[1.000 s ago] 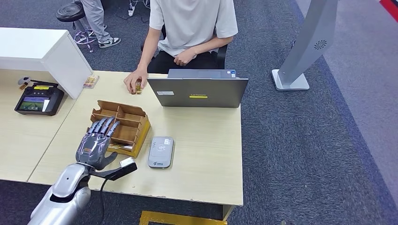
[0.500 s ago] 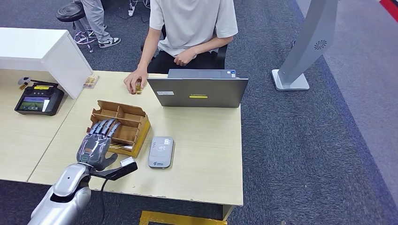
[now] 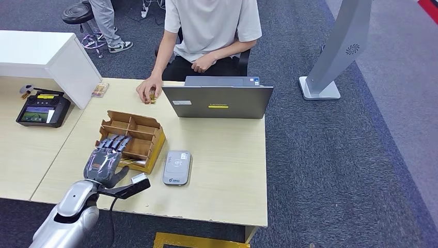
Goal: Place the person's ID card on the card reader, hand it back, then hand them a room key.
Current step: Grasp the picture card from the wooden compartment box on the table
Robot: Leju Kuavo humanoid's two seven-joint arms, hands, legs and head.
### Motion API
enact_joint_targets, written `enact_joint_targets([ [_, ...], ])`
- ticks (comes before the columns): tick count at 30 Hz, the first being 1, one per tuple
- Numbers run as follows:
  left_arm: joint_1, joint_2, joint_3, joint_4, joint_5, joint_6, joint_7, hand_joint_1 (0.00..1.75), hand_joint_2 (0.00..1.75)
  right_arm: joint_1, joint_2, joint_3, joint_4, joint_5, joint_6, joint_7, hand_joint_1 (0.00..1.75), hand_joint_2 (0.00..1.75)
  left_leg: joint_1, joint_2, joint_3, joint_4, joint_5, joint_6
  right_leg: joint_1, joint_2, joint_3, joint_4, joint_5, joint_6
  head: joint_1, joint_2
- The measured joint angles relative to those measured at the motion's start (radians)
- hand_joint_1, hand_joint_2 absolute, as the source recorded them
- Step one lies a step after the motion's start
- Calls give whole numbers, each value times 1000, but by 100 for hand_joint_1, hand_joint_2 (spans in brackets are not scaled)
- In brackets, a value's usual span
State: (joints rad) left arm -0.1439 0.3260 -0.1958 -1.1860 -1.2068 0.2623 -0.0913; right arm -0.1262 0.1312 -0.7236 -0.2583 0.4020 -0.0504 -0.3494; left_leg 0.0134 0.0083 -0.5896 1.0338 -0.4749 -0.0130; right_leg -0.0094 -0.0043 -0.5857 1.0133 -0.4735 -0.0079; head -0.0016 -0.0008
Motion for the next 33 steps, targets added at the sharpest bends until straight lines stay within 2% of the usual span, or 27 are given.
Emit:
enact_joint_targets([
  [17,4,14,0,0,44,-12,-23,175,175,0,0,0,0,1,0,3,0,0,0,0,0,0,0,0,0,0,0,0,0,0,0,0],
  [33,5,15,0,-3,44,-2,-11,175,175,0,0,0,0,1,0,9,0,0,0,0,0,0,0,0,0,0,0,0,0,0,0,0],
])
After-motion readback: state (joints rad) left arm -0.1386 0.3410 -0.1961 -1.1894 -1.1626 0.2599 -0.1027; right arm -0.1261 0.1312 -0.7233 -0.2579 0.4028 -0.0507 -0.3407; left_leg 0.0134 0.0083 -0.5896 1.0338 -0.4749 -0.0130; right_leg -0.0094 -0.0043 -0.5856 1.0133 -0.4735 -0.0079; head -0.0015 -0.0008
